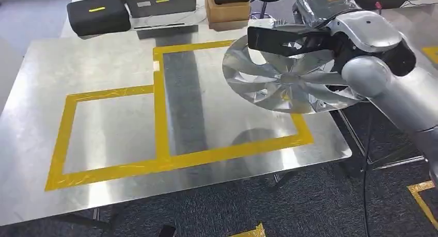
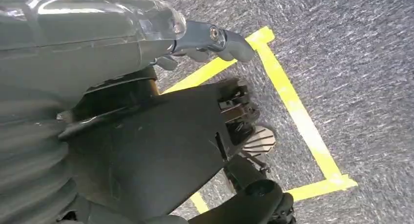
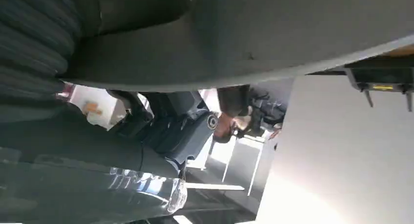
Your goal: Take the parts from the cabinet and place them on the table.
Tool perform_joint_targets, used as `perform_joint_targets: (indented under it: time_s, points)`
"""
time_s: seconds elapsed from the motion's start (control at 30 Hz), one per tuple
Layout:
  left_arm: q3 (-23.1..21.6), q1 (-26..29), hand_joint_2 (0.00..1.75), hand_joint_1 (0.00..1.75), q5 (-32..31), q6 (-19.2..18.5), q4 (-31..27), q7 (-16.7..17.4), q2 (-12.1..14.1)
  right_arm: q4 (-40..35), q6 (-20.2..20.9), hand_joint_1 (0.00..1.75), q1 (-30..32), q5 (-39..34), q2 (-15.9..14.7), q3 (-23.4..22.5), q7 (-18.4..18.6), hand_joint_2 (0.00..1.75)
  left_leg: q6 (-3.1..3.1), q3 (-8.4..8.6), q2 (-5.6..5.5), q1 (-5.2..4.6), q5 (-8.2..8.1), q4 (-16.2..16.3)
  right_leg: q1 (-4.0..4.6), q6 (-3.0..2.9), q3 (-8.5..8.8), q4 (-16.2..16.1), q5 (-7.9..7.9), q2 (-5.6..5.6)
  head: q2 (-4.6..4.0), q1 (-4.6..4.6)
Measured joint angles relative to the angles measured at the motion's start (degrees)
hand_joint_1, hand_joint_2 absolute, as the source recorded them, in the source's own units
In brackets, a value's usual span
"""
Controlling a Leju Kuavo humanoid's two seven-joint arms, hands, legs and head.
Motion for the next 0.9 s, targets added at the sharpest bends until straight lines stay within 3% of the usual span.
perform_joint_targets:
  time_s: [0.27,0.5,0.9]
  points:
    - [0.0,0.0,1.75,0.00,1.6,0.7,0.4,-1.0,0.1,7.0,-0.5,1.75,-2.1,1.6,5.8,4.7,-2.3,1.75,-0.01,0.06,0.24,0.02,-0.02,0.0,0.02,0.00,-0.03,0.0,0.00,0.26,0.00,-0.15]
    - [0.0,0.0,1.75,0.00,1.3,0.4,0.4,1.1,0.0,11.4,-2.3,1.75,-2.6,2.3,7.4,7.8,-2.7,1.75,-0.01,0.06,-0.04,-0.01,-0.02,0.0,0.00,0.00,-0.01,-0.1,0.02,0.23,0.00,-0.18]
    - [0.0,0.0,1.75,0.00,0.4,0.1,0.4,1.6,-0.1,17.1,-2.2,1.75,-4.2,3.6,9.2,9.2,-3.1,1.75,-0.01,0.03,-0.71,-0.01,-0.01,0.0,0.00,0.00,0.02,-0.1,0.01,-0.06,0.00,-0.20]
